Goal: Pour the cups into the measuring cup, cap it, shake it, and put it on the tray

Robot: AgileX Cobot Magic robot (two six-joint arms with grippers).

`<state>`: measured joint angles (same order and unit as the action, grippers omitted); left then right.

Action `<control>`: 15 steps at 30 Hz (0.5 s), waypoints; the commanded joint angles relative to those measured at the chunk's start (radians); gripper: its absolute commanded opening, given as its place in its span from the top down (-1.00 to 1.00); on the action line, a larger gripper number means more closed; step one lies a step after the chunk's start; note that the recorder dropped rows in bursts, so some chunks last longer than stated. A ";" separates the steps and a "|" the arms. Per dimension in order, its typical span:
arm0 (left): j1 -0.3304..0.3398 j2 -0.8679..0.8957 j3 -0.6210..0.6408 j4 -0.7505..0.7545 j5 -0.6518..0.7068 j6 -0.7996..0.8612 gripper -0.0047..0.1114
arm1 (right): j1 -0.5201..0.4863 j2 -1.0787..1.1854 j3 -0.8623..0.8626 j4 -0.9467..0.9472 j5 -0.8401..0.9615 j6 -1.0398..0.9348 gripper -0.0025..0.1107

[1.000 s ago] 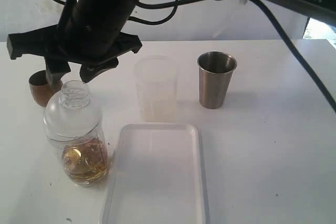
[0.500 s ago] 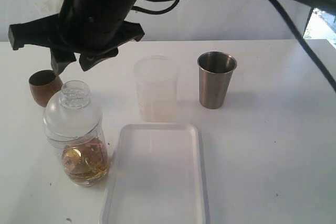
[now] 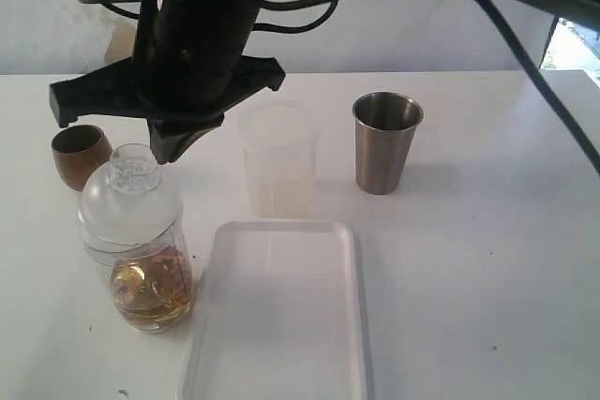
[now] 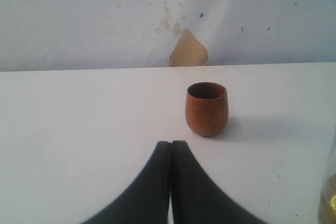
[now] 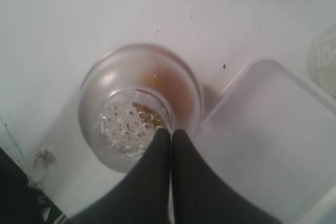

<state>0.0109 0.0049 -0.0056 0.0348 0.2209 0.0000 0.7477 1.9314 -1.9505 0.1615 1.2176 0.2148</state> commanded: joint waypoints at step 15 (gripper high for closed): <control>0.004 -0.005 0.006 0.001 -0.011 0.000 0.92 | 0.000 0.000 -0.002 0.121 -0.046 -0.058 0.96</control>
<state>0.0109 0.0049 -0.0056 0.0348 0.2209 0.0000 0.7477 1.9314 -1.9505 0.2731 1.1909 0.1740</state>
